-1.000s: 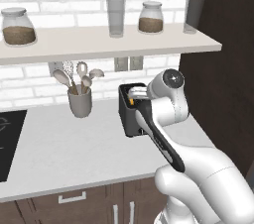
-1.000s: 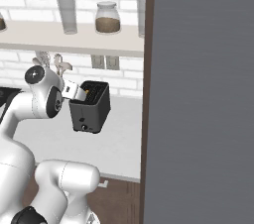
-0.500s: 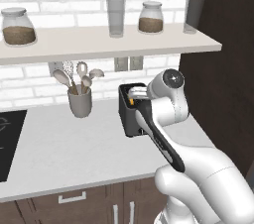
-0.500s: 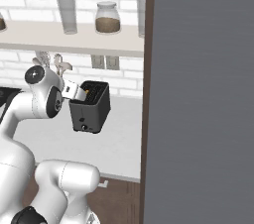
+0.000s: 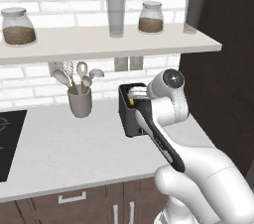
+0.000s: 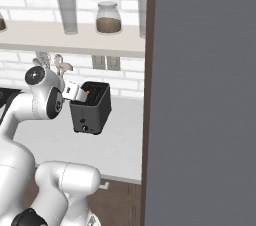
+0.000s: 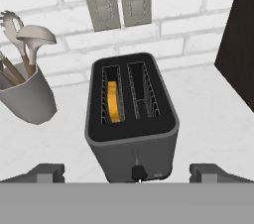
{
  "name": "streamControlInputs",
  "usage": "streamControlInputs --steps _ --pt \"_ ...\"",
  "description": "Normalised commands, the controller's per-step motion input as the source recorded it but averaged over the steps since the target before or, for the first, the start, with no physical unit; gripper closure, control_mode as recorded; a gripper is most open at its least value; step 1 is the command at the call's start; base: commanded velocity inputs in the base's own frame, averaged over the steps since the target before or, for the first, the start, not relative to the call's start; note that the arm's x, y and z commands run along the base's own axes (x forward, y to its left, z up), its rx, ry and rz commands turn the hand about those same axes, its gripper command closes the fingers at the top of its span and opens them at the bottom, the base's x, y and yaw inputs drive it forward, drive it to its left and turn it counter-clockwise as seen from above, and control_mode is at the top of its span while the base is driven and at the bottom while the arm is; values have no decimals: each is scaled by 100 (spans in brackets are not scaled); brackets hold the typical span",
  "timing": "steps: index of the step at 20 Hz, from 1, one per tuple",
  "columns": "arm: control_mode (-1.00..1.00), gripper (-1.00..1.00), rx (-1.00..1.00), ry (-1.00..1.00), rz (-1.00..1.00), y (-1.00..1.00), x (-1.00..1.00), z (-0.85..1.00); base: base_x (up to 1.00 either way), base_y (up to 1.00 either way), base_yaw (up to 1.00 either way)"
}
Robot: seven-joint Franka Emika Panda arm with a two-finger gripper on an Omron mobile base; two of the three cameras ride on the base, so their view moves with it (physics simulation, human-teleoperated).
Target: Start the toaster. Once the lever pops up, take the bread to the plate on the dining counter.
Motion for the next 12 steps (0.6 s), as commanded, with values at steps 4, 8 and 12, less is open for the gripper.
streamControlInputs --steps 4,8,12 --pt "-100 -100 0 0 0 0 0 0 0 0 0" --pt "-100 -100 0 0 0 0 0 0 0 0 0" --pt "-100 -100 0 0 0 0 0 0 0 0 0"
